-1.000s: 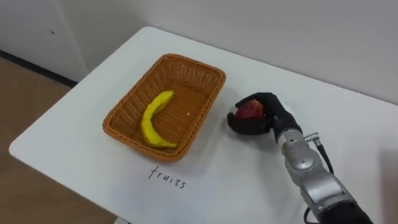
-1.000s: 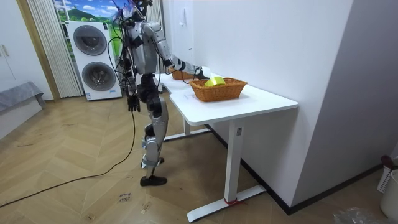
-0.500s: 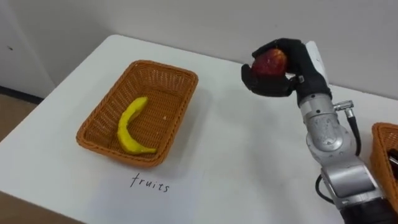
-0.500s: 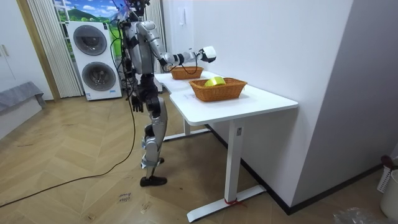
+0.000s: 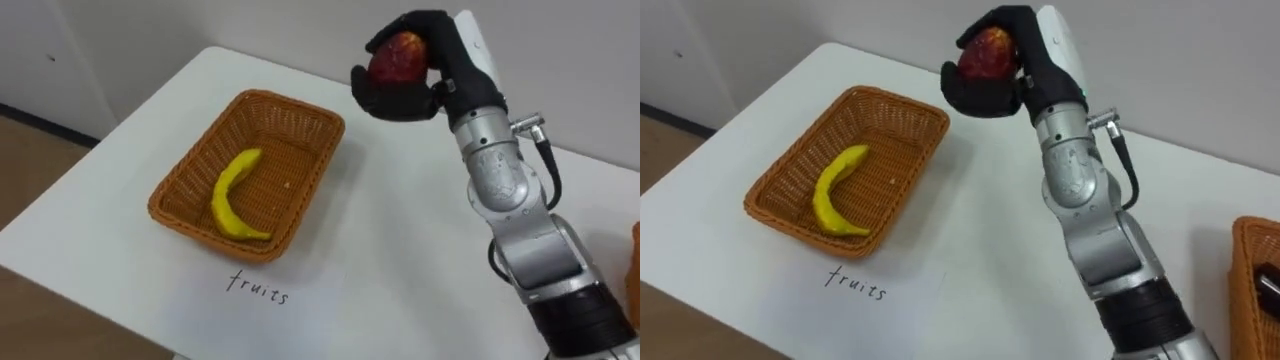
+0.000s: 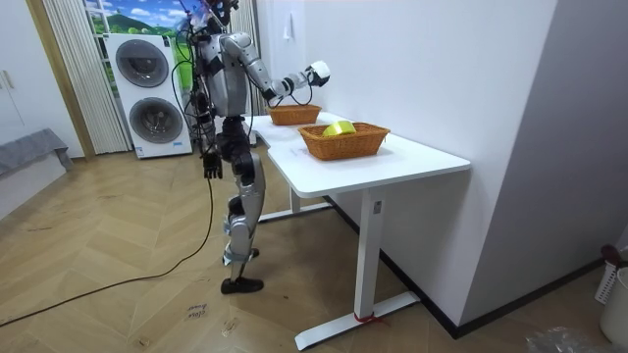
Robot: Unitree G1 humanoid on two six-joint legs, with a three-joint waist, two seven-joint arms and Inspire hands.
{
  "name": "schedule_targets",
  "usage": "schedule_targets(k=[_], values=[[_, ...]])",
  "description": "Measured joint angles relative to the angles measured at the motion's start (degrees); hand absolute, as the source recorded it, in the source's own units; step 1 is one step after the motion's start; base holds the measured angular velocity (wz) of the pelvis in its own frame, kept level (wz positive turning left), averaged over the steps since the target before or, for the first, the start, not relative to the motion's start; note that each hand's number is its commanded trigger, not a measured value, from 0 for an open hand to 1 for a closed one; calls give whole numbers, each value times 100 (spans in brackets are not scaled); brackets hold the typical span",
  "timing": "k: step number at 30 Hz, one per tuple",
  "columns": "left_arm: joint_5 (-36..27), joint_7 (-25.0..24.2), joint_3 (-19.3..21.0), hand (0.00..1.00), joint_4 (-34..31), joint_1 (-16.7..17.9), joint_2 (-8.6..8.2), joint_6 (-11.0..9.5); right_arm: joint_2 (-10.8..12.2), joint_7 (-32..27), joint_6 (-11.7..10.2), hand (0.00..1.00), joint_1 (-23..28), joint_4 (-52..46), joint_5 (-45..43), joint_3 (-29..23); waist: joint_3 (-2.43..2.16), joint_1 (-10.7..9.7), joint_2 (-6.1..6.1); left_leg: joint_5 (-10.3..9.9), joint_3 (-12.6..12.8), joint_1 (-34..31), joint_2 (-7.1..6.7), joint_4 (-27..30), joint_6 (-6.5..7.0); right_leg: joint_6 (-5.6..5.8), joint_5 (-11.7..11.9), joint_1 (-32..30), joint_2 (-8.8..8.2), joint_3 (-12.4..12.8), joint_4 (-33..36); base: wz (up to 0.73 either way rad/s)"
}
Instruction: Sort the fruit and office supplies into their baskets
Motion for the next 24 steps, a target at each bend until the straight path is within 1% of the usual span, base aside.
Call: schedule_targets(k=[1,2,4,6,8,10,11,12,13,14,15,16,17,18,21,24], values=[[0,-7,-1,0,1,3,-2,9,19,87,38,100,-71,32,-67,103,11,56,-19,0,-23,1,-2,-4,0,1,0,8,1,0,-6,5],[0,-8,-1,0,3,2,-4,14,40,132,39,100,-106,56,-79,139,19,89,-28,0,-38,0,-3,-5,0,1,-1,8,1,-2,-7,5],[-37,-8,1,0,3,-14,-22,13,80,297,41,100,-283,226,-119,375,32,194,-59,0,-61,-7,-4,-4,0,1,-1,12,1,-5,-9,5],[-32,-9,1,0,1,-70,-13,12,124,378,55,100,-344,340,-165,541,46,290,-95,0,-128,-24,-8,-1,0,2,-1,13,3,-3,-9,11],[-28,-12,1,0,-46,-87,-14,12,189,514,126,100,-345,353,-223,676,49,352,-130,1,-151,-48,-10,10,-1,2,-1,9,3,-2,-9,9],[-32,-19,1,0,-117,-100,-2,36,257,668,165,100,-362,423,-258,834,65,463,-174,0,-169,-66,-17,12,-1,2,-1,3,5,-9,-9,4],[-32,-20,0,0,-143,-100,8,41,260,706,193,100,-382,453,-260,886,71,481,-184,0,-182,-74,-17,12,-1,2,-1,2,7,-21,-9,6],[-32,-20,-4,0,-171,-104,39,55,266,784,258,84,-436,534,-260,996,78,517,-206,1,-202,-94,-16,12,-2,2,-1,-7,10,-71,-8,9],[-34,-19,-10,0,-190,-127,62,91,280,876,286,72,-463,626,-259,1028,67,562,-244,0,-217,-127,-16,15,-4,2,-1,-14,12,-125,-8,10],[-34,-19,-19,0,-192,-144,68,101,280,906,289,58,-463,671,-255,1028,70,598,-251,0,-226,-128,-16,17,-4,2,-1,-12,11,-158,-8,7],[-35,-18,-72,0,-192,-171,80,118,288,928,296,55,-468,774,-247,1029,73,651,-264,0,-232,-129,-20,22,-4,2,-1,-8,9,-185,-6,9],[-35,-17,-110,0,-192,-189,83,123,318,952,319,20,-484,867,-240,1029,78,673,-274,0,-266,-134,-30,38,-4,2,-1,-7,6,-229,-6,11],[-35,-17,-112,0,-191,-197,83,124,328,965,350,0,-484,880,-239,1029,81,678,-279,0,-281,-145,-34,43,-4,2,-1,-8,5,-253,-6,15],[-36,-14,-114,0,-191,-206,87,125,361,972,376,0,-484,918,-236,1029,84,697,-284,0,-288,-155,-37,46,-4,2,-1,-11,3,-297,-7,9],[-34,-1,-113,0,-187,-234,105,128,416,972,388,0,-487,1024,-237,1029,86,771,-280,0,-294,-154,-36,39,-4,2,-1,-11,3,-327,-9,3],[-37,31,-115,0,-151,-272,120,124,439,970,394,0,-489,1108,-234,1042,89,784,-279,0,-311,-162,-38,34,-4,2,-1,-13,3,-334,-9,3]])
